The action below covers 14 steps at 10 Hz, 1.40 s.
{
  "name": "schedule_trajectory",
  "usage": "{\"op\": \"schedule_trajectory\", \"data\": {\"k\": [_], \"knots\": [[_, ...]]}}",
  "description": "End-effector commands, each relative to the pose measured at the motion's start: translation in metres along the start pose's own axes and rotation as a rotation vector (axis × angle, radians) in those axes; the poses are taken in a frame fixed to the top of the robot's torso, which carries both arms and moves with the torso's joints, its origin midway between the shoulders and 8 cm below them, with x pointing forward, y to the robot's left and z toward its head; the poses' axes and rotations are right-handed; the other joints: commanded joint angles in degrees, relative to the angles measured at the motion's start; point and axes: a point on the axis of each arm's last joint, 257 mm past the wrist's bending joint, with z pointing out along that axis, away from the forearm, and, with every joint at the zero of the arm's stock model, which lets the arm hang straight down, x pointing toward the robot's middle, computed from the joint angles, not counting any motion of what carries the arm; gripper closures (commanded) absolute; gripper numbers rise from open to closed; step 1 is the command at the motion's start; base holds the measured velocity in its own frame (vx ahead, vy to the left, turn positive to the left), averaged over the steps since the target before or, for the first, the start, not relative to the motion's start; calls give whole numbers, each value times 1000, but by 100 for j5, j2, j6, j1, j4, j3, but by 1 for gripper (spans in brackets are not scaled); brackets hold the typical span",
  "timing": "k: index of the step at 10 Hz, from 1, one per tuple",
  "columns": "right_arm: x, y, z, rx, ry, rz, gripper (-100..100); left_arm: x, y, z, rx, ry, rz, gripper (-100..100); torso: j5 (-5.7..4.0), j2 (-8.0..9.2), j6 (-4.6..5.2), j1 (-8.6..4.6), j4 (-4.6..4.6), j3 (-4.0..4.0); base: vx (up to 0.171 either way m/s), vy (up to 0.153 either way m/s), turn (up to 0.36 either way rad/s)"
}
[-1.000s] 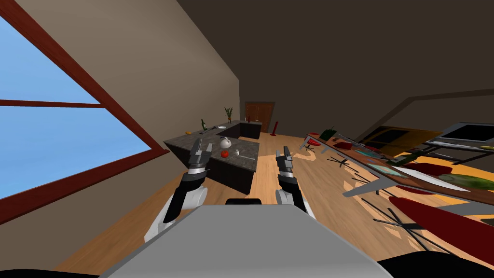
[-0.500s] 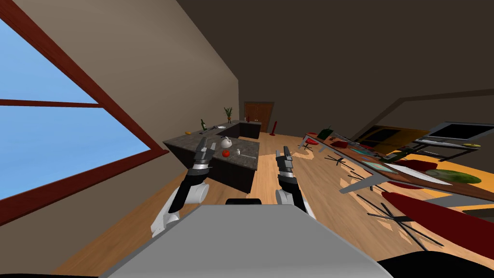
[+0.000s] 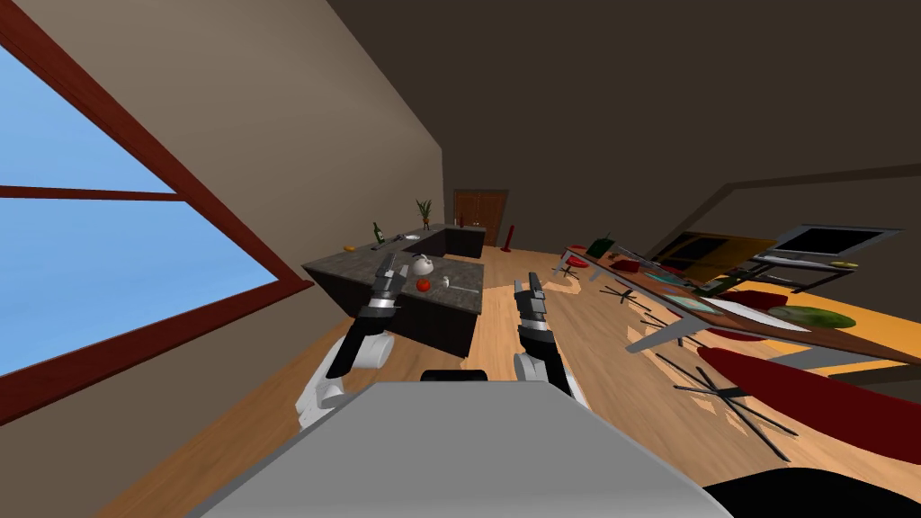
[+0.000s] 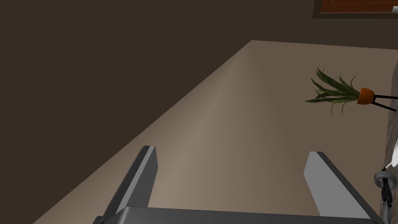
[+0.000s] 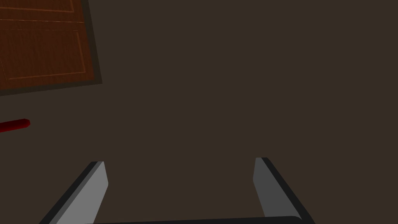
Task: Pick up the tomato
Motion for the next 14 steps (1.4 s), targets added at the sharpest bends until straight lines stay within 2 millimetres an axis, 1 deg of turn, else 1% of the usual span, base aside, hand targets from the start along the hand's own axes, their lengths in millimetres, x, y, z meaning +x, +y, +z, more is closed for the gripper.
{"op": "schedule_trajectory", "data": {"k": [1, 2, 4, 5, 6, 7, 8, 9, 10, 12, 13, 14], "knots": [[0, 0, 0, 0, 0, 0, 0, 4, 9, 6, -31, 4, -12, -100, 0, 0, 0, 0, 0, 0, -33, 45, -34], [0, 0, 0, 0, 0, 0, 0, 3, 9, 6, -35, 4, -12, -100, -1, -1, 1, -4, 0, -1, -22, 32, -23], [0, 0, 0, 0, 0, 0, 0, 10, 20, 16, -74, 12, -31, -100, -3, -4, 1, -11, -1, -3, -33, 46, -63], [0, 0, 0, 0, 0, 0, 0, 9, 24, 15, -89, 9, -31, -100, -1, -1, 1, -2, 0, -1, -31, 53, -25], [0, 0, 0, 0, 0, 0, 0, 12, 32, 19, -115, 12, -39, -100, -1, -3, 0, -3, -1, -1, -24, 43, -43], [0, 0, 0, 0, 0, 0, 0, 12, 33, 19, -119, 12, -39, -100, -1, -5, 1, -5, -1, -3, -16, 35, -29], [0, 0, 0, 0, 0, 0, 0, 14, 41, 22, -149, 13, -47, -100, -2, -8, 0, -9, -2, -4, -14, 43, -52], [0, 0, 0, 0, 0, 0, 0, 14, 42, 22, -151, 13, -47, -100, -2, -9, 1, -7, -2, -5, -12, 36, -29], [0, 0, 0, 0, 0, 0, 0, 17, 51, 24, -186, 14, -55, -100, -2, -10, 0, -9, -2, -6, -8, 38, -61], [0, 0, 0, 0, 0, 0, 0, 20, 62, 25, -223, 14, -61, -100, -1, -10, 0, -2, -2, -6, -11, 56, -54], [0, 0, 0, 0, 0, 0, 0, 22, 71, 25, -254, 16, -68, -100, -1, -12, -1, -2, -3, -7, 0, 47, -56], [0, 0, 0, 0, 0, 0, 0, 22, 73, 24, -263, 14, -68, -100, -1, -14, 0, -4, -3, -8, 1, 37, -30]]}}
